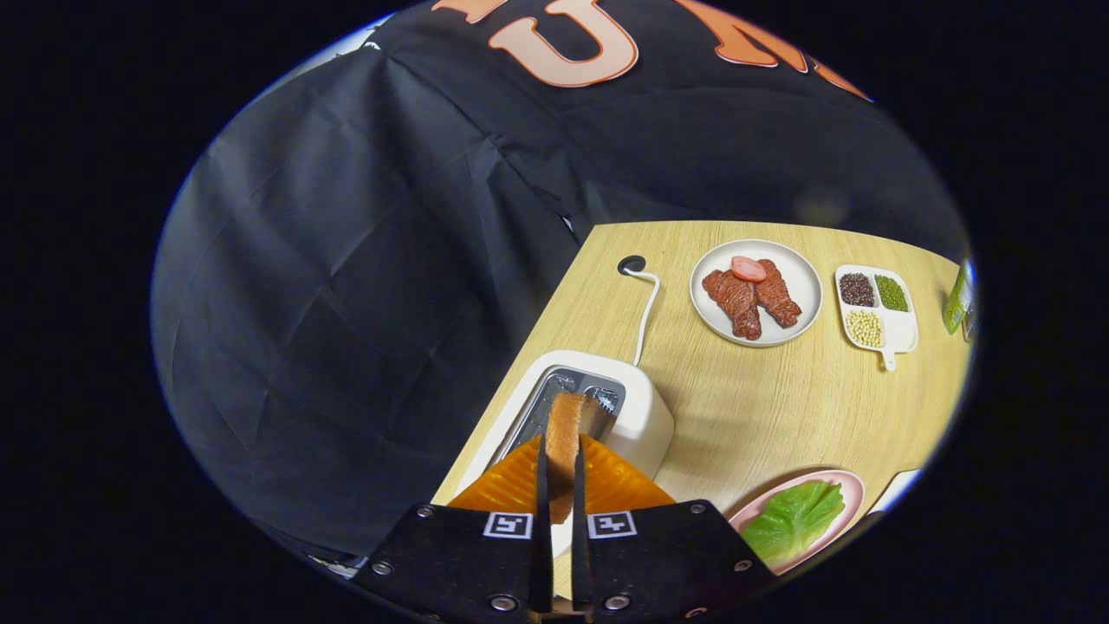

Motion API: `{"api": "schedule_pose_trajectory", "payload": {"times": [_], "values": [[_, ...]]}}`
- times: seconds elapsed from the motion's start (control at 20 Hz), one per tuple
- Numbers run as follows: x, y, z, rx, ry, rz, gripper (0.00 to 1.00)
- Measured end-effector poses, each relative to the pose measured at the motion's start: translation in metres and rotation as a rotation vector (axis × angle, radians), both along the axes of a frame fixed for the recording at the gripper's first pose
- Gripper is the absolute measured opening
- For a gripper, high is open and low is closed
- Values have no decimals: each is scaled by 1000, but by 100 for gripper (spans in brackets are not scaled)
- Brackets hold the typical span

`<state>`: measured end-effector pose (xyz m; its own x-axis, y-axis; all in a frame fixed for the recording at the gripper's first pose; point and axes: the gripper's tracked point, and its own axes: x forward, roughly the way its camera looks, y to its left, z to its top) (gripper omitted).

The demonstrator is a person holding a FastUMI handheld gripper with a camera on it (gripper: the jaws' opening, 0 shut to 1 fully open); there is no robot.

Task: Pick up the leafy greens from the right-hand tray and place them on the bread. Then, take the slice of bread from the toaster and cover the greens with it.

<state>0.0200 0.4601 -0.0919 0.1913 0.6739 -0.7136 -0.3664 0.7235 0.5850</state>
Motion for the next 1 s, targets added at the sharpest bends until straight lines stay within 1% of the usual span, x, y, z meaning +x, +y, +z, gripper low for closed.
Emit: {"api": "schedule_pose_trajectory", "payload": {"times": [0.45,0.6,1.0], "values": [[-2,-51,48,156,-54,-81,9],[-3,-67,57,175,-71,-102,9],[-14,-117,53,192,-94,-141,8]]}}
